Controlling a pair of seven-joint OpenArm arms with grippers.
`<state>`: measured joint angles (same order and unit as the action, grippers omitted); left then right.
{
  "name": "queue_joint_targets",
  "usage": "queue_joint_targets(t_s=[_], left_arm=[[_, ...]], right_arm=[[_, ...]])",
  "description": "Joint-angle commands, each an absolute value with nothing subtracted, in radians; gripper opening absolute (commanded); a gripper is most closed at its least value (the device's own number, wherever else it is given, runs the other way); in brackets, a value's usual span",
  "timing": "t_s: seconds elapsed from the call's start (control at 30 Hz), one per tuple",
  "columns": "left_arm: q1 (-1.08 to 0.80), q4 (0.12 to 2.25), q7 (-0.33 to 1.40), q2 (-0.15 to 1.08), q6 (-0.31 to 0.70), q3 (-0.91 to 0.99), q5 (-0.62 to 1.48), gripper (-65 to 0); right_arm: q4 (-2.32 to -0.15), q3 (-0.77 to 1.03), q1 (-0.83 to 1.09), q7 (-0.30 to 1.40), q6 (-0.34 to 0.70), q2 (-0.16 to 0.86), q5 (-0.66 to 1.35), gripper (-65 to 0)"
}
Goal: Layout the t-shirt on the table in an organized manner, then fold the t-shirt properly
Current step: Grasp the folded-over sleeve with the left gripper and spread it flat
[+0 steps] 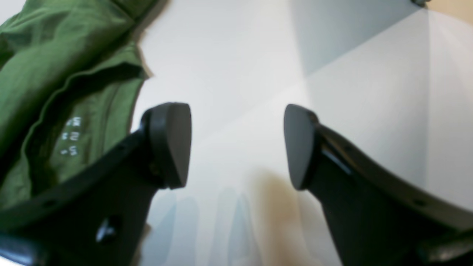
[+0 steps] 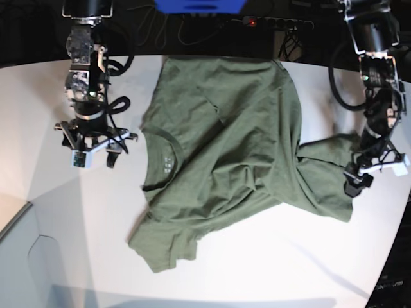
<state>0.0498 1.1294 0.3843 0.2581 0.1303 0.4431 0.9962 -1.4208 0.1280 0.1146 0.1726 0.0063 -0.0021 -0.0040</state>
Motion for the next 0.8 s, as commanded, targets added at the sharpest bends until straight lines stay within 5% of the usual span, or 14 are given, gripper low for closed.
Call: queue_joint_targets(t_s=[0.0, 0.3, 0.77], left_arm=[[0.077, 1.101, 0.387, 0.259, 0.136, 0.441, 1.004, -13.7], [0.179, 0.878, 0.384, 0.223, 0.143, 0.440, 1.004, -13.5], [0.243, 0.832, 0.381, 0.220, 0.145, 0.441, 1.004, -13.5]], right_arm=[[-1.435, 0.130, 0.104, 0.143, 0.007, 0.001, -0.005, -27.7], [-1.435, 0.130, 0.104, 0.143, 0.007, 0.001, -0.005, -27.7], [-1.434, 0.130, 0.087, 0.150, 0.007, 0.001, -0.005, -27.7]])
